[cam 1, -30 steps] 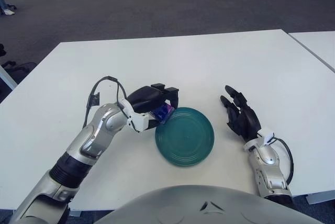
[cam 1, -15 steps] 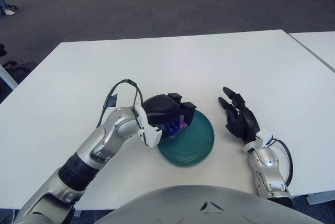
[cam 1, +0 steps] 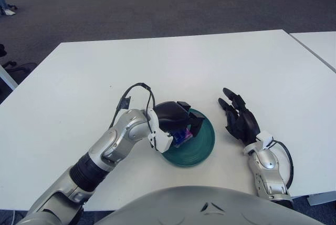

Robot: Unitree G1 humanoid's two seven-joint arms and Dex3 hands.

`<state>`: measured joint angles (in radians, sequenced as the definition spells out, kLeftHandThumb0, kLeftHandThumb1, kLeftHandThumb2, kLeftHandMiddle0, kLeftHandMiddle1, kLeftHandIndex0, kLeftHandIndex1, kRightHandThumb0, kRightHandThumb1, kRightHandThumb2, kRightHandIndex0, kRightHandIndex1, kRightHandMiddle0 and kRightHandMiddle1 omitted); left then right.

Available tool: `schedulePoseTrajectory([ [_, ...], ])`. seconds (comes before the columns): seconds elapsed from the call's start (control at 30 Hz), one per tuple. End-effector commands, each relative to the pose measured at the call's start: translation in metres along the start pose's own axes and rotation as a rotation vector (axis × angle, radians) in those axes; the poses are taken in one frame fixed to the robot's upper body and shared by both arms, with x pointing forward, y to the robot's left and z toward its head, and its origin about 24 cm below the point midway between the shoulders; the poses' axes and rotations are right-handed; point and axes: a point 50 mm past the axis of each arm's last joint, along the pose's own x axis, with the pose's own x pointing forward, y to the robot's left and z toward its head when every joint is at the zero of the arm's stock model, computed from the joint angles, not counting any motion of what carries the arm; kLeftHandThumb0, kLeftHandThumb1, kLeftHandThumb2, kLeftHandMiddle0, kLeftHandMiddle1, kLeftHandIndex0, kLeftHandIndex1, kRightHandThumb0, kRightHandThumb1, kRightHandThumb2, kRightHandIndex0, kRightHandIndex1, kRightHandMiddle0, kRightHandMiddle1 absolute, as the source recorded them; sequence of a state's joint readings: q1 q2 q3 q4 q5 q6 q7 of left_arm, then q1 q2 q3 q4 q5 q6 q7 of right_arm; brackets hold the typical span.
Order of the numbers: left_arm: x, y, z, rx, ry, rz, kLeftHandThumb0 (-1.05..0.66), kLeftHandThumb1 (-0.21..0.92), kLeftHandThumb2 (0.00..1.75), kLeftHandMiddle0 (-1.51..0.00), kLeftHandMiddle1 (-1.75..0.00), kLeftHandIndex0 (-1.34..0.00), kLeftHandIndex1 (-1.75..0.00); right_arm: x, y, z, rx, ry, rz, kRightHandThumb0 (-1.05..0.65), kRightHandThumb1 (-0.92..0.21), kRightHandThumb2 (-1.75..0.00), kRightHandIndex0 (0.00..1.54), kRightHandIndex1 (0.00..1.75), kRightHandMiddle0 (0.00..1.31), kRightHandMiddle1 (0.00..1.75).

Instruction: Put the gum into the plate.

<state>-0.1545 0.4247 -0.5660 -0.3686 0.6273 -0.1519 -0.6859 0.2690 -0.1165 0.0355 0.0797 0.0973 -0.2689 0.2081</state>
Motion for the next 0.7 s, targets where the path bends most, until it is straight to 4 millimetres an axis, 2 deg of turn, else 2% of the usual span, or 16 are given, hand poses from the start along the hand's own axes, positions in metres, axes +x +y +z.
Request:
schedulePoseTrajectory([
  [0.0,0.005,0.002,0.003,0.008,0.002,0.001,0.0,0.06,1.57,-0.73,-1.61,-0.71,-1.75,-0.016,0.006,-0.027,0.024,0.17,0.005,-0.69,-0.92,-0.75,0.29,0.0,0.0,0.37],
  [0.17,0.01,0.003,0.007,0.036,0.016,-0.036,0.0,0.08,1.56,-0.67,-1.72,-0.68,-1.72,-0.016,0.006,-0.026,0.009,0.175,-0.002,-0.68,-0.92,-0.75,0.28,0.0,0.0,0.34],
  [0.33,0.013,0.0,0.006,0.049,0.028,-0.058,0.0,0.14,1.5,-0.65,-1.74,-0.64,-1.68,-0.017,0.006,-0.025,-0.005,0.179,-0.01,-0.67,-0.92,-0.74,0.26,0.0,0.0,0.31],
  [0.43,0.012,-0.008,0.001,0.053,0.033,-0.053,0.0,0.33,1.25,-0.6,-1.69,-0.48,-1.64,-0.017,0.006,-0.024,0.002,0.18,-0.016,-0.66,-0.92,-0.73,0.25,0.0,0.0,0.32],
  [0.47,0.011,-0.009,0.0,0.054,0.033,-0.05,0.0,0.43,1.1,-0.57,-1.65,-0.42,-1.61,-0.017,0.006,-0.024,0.002,0.18,-0.017,-0.66,-0.92,-0.72,0.25,0.0,0.0,0.32],
  [0.53,0.012,-0.009,-0.001,0.071,0.027,-0.031,0.0,0.57,0.9,-0.54,-1.59,-0.35,-1.59,-0.017,0.006,-0.023,0.0,0.176,-0.019,-0.66,-0.92,-0.72,0.25,0.0,0.0,0.32],
  [0.57,0.012,-0.009,-0.001,0.08,0.024,-0.023,-0.22,0.62,0.75,-0.45,-1.44,-0.22,-1.5,-0.017,0.006,-0.023,-0.002,0.174,-0.02,-0.65,-0.92,-0.72,0.24,0.0,0.0,0.32],
  [0.6,0.012,-0.01,-0.002,0.09,0.021,-0.016,-0.36,0.65,0.65,-0.39,-1.34,-0.14,-1.44,-0.017,0.006,-0.022,-0.003,0.168,-0.02,-0.65,-0.92,-0.72,0.24,0.0,0.0,0.32],
  [0.67,0.013,-0.01,-0.003,0.102,0.016,-0.012,-0.51,0.71,0.51,-0.33,-1.2,-0.07,-1.35,-0.017,0.006,-0.022,-0.002,0.16,-0.021,-0.65,-0.92,-0.72,0.23,0.0,0.0,0.31],
])
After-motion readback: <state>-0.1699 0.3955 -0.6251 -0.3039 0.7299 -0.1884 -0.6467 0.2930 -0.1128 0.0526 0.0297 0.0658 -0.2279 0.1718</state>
